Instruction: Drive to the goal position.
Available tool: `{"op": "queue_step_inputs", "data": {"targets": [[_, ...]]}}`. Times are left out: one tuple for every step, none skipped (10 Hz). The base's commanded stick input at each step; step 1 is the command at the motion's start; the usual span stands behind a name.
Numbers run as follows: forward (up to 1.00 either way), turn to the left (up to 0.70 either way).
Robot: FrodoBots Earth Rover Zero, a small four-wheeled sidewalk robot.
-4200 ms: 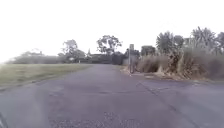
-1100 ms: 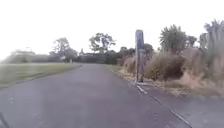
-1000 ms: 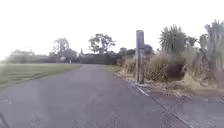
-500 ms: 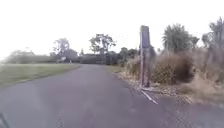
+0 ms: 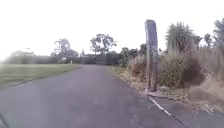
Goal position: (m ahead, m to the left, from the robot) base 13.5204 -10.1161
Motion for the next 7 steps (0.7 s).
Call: {"op": "queue_step_inputs", "data": {"targets": [[0.7,0.02],[0.7,0.08],[0.7,0.14],[0.7,0.14],[0.7,0.14],[0.7,0.0],[0.7,0.0]]}}
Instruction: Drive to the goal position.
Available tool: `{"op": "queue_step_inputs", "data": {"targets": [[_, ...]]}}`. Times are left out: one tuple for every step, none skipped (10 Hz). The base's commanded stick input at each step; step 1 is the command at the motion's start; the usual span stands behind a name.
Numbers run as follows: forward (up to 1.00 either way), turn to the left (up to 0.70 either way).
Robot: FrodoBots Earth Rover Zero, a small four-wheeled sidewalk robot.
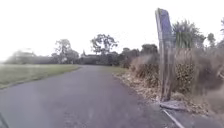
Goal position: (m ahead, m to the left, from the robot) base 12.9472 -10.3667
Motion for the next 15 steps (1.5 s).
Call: {"op": "queue_step_inputs", "data": {"targets": [[0.7,0.0],[0.7,0.0],[0.7,0.0],[0.7,0.0],[0.7,0.0],[0.7,0.0],[0.7,0.0],[0.7,0.0],[0.7,0.0],[0.7,0.0],[0.7,0.0],[0.7,0.0],[0.7,0.01],[0.7,0.08],[0.7,0.05]]}}
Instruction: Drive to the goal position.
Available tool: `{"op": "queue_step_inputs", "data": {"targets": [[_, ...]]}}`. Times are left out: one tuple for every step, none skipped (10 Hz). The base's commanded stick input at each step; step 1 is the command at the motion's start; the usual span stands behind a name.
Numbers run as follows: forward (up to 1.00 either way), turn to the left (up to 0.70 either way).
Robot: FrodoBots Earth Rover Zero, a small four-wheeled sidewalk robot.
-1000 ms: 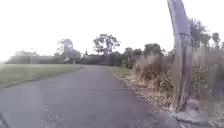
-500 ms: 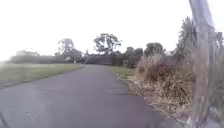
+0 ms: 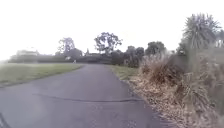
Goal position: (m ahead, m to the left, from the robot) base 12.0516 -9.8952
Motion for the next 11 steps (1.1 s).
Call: {"op": "queue_step_inputs", "data": {"targets": [[0.7,0.02],[0.7,0.0],[0.7,0.0],[0.7,0.0],[0.7,0.0],[0.7,0.0],[0.7,0.0],[0.7,-0.05],[0.7,-0.1],[0.7,-0.14],[0.7,-0.14]]}}
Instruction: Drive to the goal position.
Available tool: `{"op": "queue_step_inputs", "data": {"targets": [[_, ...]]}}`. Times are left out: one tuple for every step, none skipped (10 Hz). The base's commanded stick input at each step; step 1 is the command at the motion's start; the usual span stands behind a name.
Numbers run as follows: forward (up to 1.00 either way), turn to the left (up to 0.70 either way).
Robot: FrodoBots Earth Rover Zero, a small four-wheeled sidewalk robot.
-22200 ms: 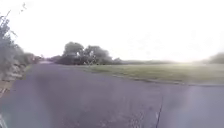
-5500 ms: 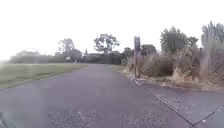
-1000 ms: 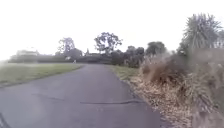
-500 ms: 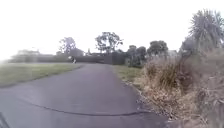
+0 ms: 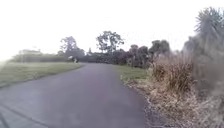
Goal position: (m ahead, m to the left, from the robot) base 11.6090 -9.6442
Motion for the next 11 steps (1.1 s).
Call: {"op": "queue_step_inputs", "data": {"targets": [[0.7,-0.14],[0.7,0.0],[0.7,0.0],[0.7,0.0],[0.7,0.0],[0.7,0.0],[0.7,0.0],[0.7,0.0],[0.7,0.0],[0.7,0.0],[0.7,0.0]]}}
